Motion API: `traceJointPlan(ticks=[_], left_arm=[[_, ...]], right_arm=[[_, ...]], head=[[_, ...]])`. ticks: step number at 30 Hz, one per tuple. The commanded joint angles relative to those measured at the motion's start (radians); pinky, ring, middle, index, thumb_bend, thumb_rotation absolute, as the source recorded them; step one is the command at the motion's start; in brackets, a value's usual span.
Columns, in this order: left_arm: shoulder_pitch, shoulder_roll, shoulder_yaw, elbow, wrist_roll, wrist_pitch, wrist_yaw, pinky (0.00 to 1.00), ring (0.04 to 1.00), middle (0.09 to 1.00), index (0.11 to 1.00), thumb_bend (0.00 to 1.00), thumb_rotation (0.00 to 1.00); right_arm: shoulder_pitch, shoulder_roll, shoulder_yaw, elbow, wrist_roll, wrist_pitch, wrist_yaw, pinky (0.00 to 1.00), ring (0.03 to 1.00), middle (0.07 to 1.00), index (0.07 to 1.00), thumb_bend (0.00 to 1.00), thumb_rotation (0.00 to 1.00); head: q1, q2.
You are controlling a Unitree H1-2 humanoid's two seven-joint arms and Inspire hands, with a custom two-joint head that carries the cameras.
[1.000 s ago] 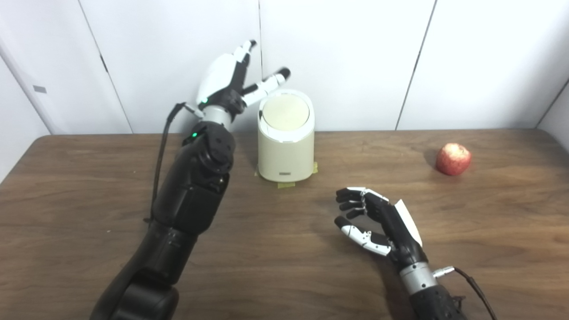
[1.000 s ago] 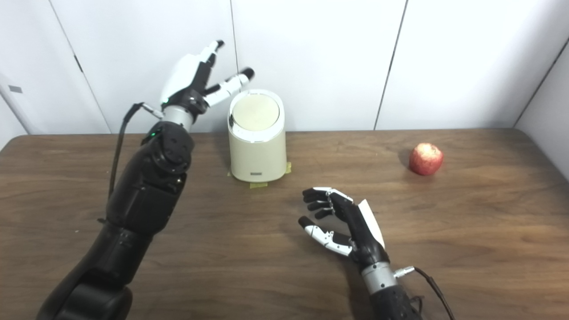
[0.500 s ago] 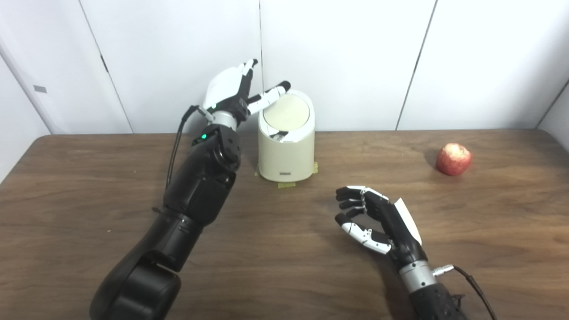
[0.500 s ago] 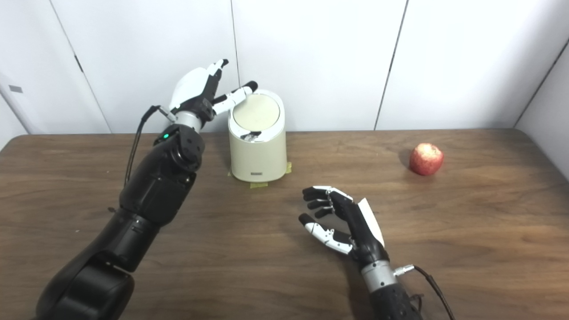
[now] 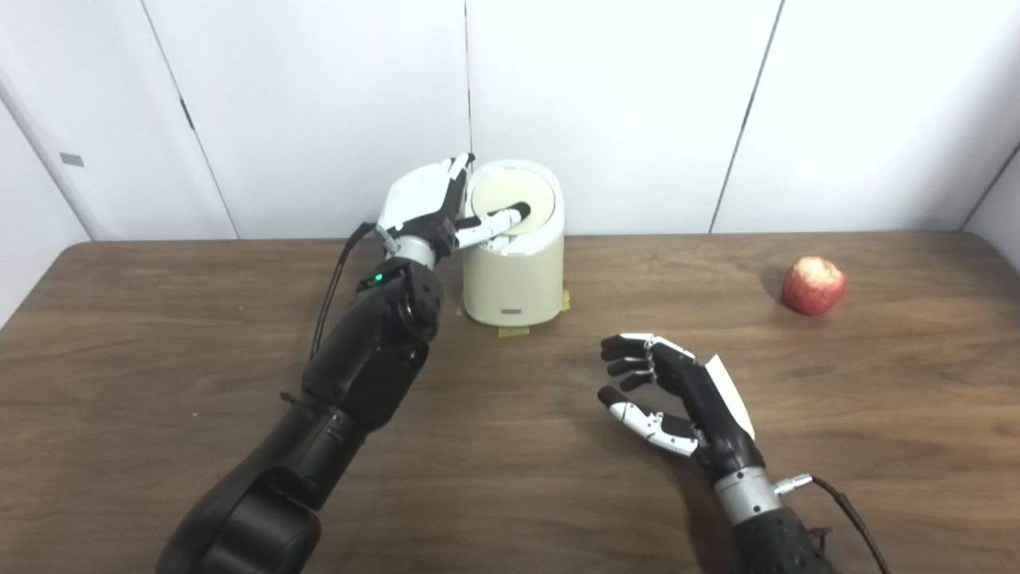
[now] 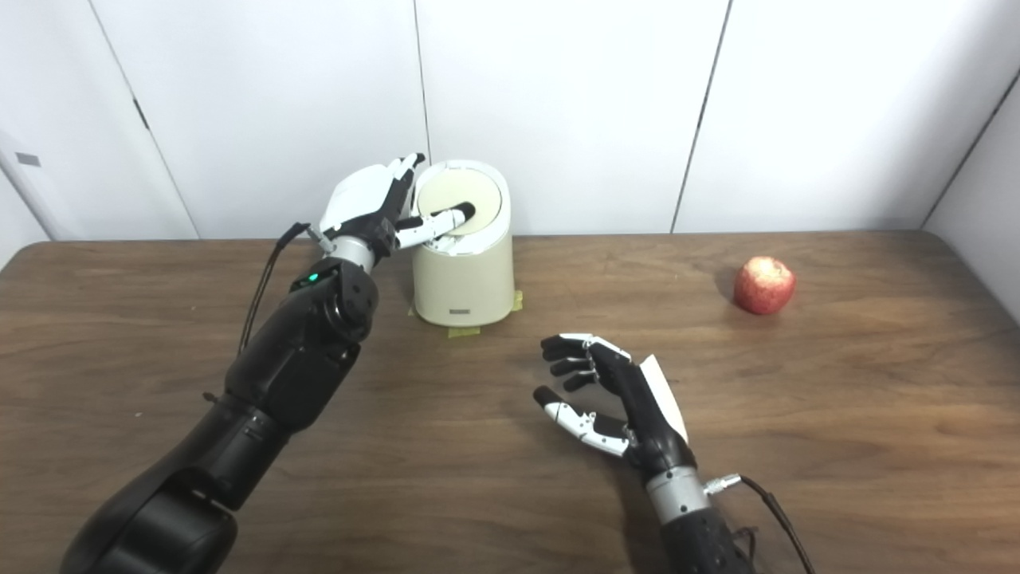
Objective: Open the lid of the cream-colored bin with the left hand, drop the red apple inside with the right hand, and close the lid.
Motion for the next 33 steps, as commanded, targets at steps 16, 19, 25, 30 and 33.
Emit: traceJointPlan(ticks=[16, 19, 25, 30, 33], left_arm=[[-0.058, 0.024, -0.028, 0.043, 0.111, 0.047, 0.019, 1.0, 1.0, 1.0, 1.0, 0.63, 0.44], [-0.062, 0.026, -0.028, 0.039, 0.129, 0.047, 0.01, 1.0, 1.0, 1.0, 1.0, 0.63, 0.41], [-0.075, 0.012, -0.005, 0.046, 0.217, 0.048, -0.018, 1.0, 1.0, 1.0, 1.0, 0.7, 0.26], [-0.08, -0.006, 0.031, 0.049, 0.27, 0.048, -0.009, 1.0, 1.0, 1.0, 1.0, 0.79, 0.2], [-0.082, -0.006, 0.027, 0.04, 0.263, 0.046, 0.026, 1.0, 1.0, 1.0, 1.0, 0.81, 0.22]], right_arm=[[-0.011, 0.013, 0.006, 0.037, -0.015, -0.021, -0.015, 0.56, 0.646, 0.68, 0.675, 0.24, 0.32], [-0.013, 0.014, 0.005, 0.04, -0.014, -0.028, -0.017, 0.55, 0.643, 0.678, 0.673, 0.24, 0.28], [-0.013, 0.016, 0.007, 0.036, -0.015, -0.017, -0.015, 0.56, 0.648, 0.682, 0.679, 0.24, 0.3], [-0.015, 0.019, 0.009, 0.039, -0.023, -0.017, -0.019, 0.56, 0.647, 0.679, 0.676, 0.24, 0.3], [-0.015, 0.018, 0.009, 0.036, -0.025, -0.012, -0.016, 0.57, 0.651, 0.681, 0.677, 0.24, 0.3]], head=[[-0.002, -0.003], [-0.001, -0.002], [-0.002, -0.004], [-0.004, -0.005], [-0.002, -0.004]])
